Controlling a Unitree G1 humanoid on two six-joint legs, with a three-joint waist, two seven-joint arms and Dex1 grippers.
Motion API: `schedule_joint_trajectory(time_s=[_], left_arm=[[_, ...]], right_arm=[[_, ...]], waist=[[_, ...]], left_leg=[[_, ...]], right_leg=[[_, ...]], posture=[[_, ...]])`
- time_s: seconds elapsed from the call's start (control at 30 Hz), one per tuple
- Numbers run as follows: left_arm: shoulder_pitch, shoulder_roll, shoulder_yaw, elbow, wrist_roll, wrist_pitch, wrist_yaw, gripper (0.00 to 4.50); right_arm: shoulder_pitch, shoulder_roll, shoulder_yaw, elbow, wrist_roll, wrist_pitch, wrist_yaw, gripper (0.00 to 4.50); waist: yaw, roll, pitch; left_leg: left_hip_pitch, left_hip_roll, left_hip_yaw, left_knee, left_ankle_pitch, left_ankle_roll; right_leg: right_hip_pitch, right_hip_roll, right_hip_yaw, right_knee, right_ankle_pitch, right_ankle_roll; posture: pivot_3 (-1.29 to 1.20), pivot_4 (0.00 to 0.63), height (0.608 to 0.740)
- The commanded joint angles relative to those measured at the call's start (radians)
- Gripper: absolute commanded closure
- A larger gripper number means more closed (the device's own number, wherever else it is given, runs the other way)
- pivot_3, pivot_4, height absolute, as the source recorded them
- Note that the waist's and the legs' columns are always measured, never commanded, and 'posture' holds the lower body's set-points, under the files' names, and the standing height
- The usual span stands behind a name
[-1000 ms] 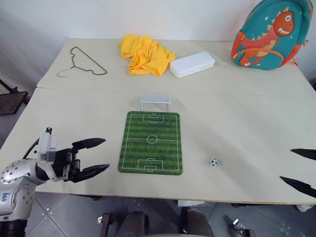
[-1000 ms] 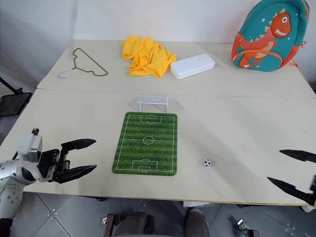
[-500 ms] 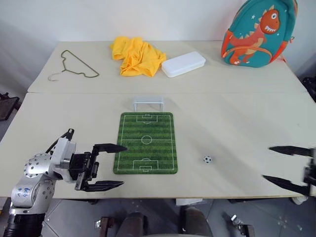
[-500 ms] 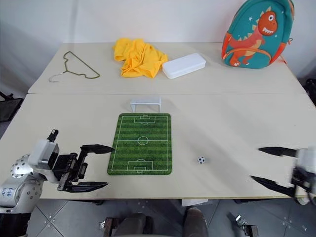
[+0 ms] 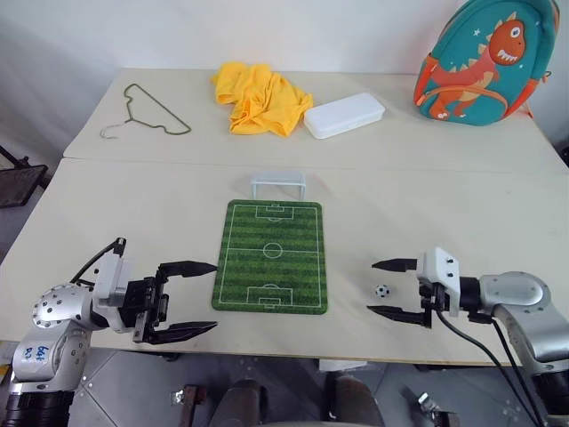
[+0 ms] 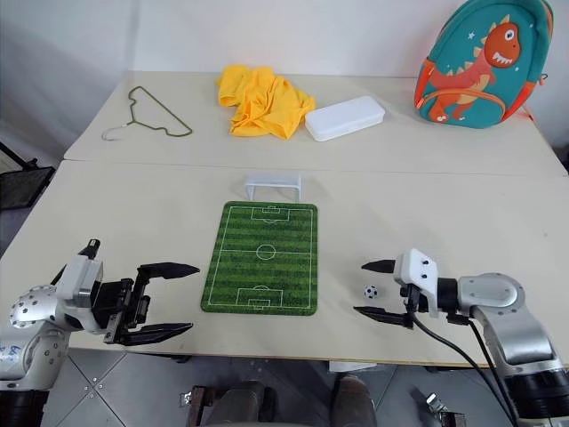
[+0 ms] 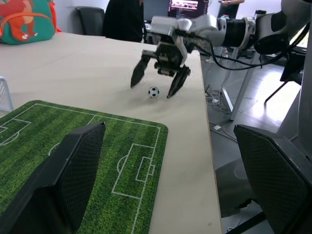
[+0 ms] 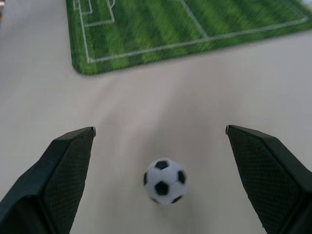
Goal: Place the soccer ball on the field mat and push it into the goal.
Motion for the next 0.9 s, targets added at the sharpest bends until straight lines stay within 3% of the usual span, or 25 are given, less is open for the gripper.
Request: schedule_joint_trajectory(time_s=[0.03, 0.37, 0.57, 0.7, 0.9], left_arm=[[0.011, 0.015, 0.027, -0.033, -0.012, 0.004, 0.015, 0.0], [-0.004, 0.019, 0.021, -0.021, -0.008, 0.006, 0.024, 0.0], [-0.012, -0.001, 0.031, 0.016, 0.0, -0.034, 0.019, 0.0], [0.025, -0.016, 0.05, 0.093, 0.032, -0.107, 0.006, 0.0], [0.109, -0.02, 0.082, 0.13, 0.048, -0.158, 0.008, 0.0]], right_arm=[[-0.005, -0.001, -0.008, 0.037, -0.013, -0.059, 0.016, 0.41], [-0.018, 0.041, -0.022, 0.105, 0.022, -0.147, 0.044, 3.64], [-0.078, 0.068, -0.016, 0.062, 0.079, -0.116, 0.055, 3.68], [-0.23, 0.172, 0.127, -0.078, 0.072, 0.064, -0.024, 3.68], [-0.34, 0.349, 0.356, -0.127, -0.025, 0.192, -0.113, 3.68]], waist=[[0.0, 0.0, 0.0], [-0.002, 0.0, 0.0], [-0.003, 0.0, 0.0], [-0.029, 0.0, 0.0], [-0.034, 0.0, 0.0]], left_leg=[[0.0, 0.0, 0.0, 0.0, 0.0, 0.0], [0.0, 0.0, 0.0, 0.0, 0.0, 0.0], [0.0, 0.0, 0.0, 0.001, 0.0, 0.0], [0.001, 0.001, 0.001, 0.001, 0.0, -0.001], [0.001, 0.004, 0.0, 0.001, -0.001, -0.003]], right_leg=[[0.0, 0.0, 0.0, 0.0, 0.0, 0.0], [0.0, 0.0, 0.0, 0.0, 0.0, 0.0], [0.0, 0.0, 0.0, 0.001, 0.0, 0.0], [-0.001, 0.001, 0.001, 0.003, 0.0, 0.0], [-0.003, 0.003, 0.0, 0.006, -0.002, -0.003]], posture=[[0.0, 0.15, 0.74], [0.0, 0.15, 0.74], [0.0, 0.15, 0.74], [0.0, 0.15, 0.74], [0.0, 0.15, 0.74]])
